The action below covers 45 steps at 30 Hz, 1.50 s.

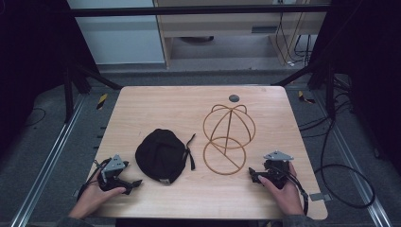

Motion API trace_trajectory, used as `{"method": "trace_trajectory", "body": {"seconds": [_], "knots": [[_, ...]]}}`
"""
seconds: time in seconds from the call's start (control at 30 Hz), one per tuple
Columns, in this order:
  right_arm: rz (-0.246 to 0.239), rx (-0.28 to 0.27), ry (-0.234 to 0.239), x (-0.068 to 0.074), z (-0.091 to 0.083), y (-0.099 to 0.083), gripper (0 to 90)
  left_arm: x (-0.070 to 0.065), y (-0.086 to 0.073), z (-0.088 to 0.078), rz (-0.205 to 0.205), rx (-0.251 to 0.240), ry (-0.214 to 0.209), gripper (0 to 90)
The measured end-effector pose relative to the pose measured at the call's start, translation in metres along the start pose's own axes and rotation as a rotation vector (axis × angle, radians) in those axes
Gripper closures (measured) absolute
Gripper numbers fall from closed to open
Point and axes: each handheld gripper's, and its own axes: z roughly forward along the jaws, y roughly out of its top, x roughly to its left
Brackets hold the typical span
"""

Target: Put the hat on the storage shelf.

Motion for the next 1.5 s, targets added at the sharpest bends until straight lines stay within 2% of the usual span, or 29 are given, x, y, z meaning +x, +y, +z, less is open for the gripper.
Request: {"method": "trace_trajectory", "body": {"seconds": [0.23, 0.3, 0.37, 0.43, 0.63, 0.73, 0.97, 1.03, 1.1, 1.2, 1.23, 1.5], "knots": [[0.0, 0.0, 0.0, 0.0, 0.0, 0.0, 4.1, -0.002, 0.001, 0.001, -0.008, 0.005, 0.008, 1.1], [0.0, 0.0, 0.0, 0.0, 0.0, 0.0, 4.1, -0.002, 0.001, 0.0, 0.0, 0.012, -0.004, 0.6], [0.0, 0.0, 0.0, 0.0, 0.0, 0.0, 4.1, -0.003, 0.003, -0.002, -0.014, 0.02, -0.018, 1.3], [0.0, 0.0, 0.0, 0.0, 0.0, 0.0, 4.1, -0.004, 0.005, -0.006, -0.001, 0.021, -0.031, 3.6], [0.0, 0.0, 0.0, 0.0, 0.0, 0.0, 4.1, -0.009, 0.017, -0.019, 0.047, 0.088, -0.036, 3.3], [0.0, 0.0, 0.0, 0.0, 0.0, 0.0, 4.1, -0.01, 0.023, -0.026, 0.051, 0.095, -0.039, 3.4], [0.0, 0.0, 0.0, 0.0, 0.0, 0.0, 4.1, -0.007, 0.053, -0.045, 0.026, 0.101, -0.034, 3.3], [0.0, 0.0, 0.0, 0.0, 0.0, 0.0, 4.1, -0.007, 0.064, -0.048, 0.032, 0.096, -0.028, 3.2], [0.0, 0.0, 0.0, 0.0, 0.0, 0.0, 4.1, -0.008, 0.08, -0.049, 0.072, 0.104, -0.003, 3.4], [0.0, 0.0, 0.0, 0.0, 0.0, 0.0, 4.1, -0.008, 0.093, -0.048, 0.088, 0.124, -0.003, 3.4], [0.001, 0.0, 0.0, 0.0, 0.0, 0.0, 4.1, -0.008, 0.093, -0.048, 0.088, 0.124, -0.003, 3.5], [0.0, 0.0, 0.001, 0.0, 0.0, 0.0, 4.1, -0.009, 0.124, -0.04, 0.152, 0.181, -0.003, 4.2]]}}
